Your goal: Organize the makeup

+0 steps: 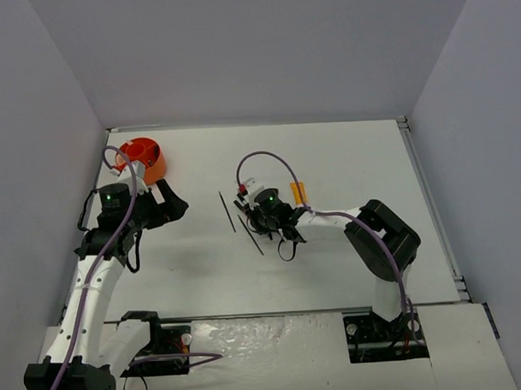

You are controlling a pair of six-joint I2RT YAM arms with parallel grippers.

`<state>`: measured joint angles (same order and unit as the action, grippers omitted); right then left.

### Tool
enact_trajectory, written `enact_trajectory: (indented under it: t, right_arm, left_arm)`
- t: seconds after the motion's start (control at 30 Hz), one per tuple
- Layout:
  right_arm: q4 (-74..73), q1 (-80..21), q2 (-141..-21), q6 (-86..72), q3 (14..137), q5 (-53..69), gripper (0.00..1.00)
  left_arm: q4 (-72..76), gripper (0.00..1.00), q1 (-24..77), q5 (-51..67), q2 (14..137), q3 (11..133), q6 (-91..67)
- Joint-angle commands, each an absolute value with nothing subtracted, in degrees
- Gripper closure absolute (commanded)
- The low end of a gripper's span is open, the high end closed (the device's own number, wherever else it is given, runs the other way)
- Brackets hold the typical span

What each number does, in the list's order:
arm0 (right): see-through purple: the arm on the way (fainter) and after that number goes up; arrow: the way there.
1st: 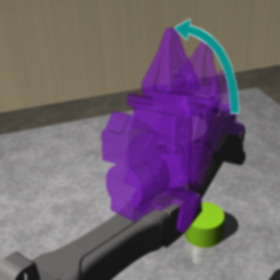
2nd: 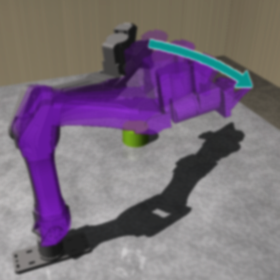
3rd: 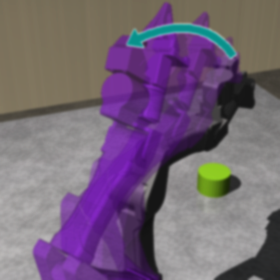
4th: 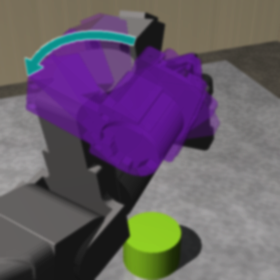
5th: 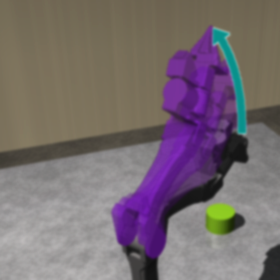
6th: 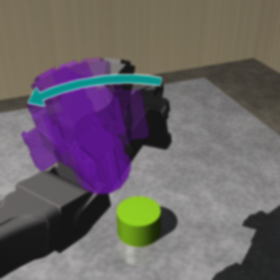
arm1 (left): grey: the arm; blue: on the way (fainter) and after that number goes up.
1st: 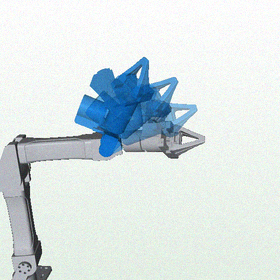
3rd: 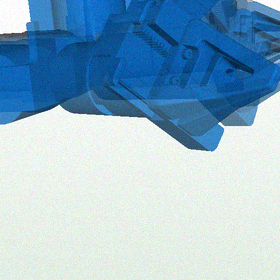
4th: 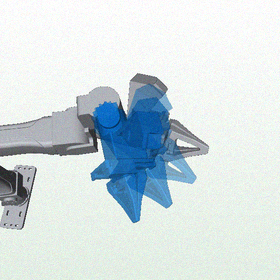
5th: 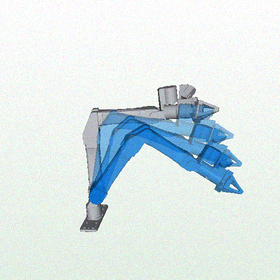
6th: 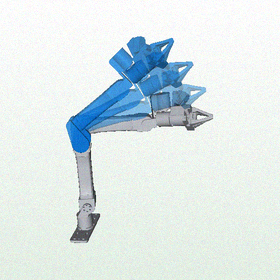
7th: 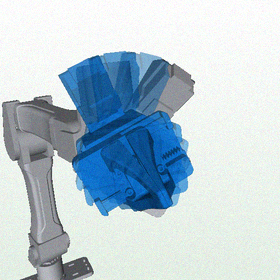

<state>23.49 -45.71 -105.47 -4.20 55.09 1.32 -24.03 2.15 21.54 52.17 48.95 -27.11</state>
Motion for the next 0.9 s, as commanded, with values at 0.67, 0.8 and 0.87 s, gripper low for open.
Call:
enact_trajectory:
  t: [0.67, 0.8, 0.87]
  right_arm:
    - [54.4, -52.9, -82.8, -12.0, 42.8, 10.2, 1.0]
    - [55.3, -53.0, -82.3, -12.3, 42.1, 10.2, 1.0]
    - [55.7, -53.1, -82.2, -12.4, 41.9, 10.2, 1.0]
  left_arm:
    - [-4.3, 0.23, 21.6, 11.2, 61.5, 56.4, -40.0]
    - [-2.6, 0.33, 23.6, 10.8, 63.3, 56.6, -40.7]
    - [-2.5, 0.4, 24.8, 10.4, 64.4, 56.8, -40.9]
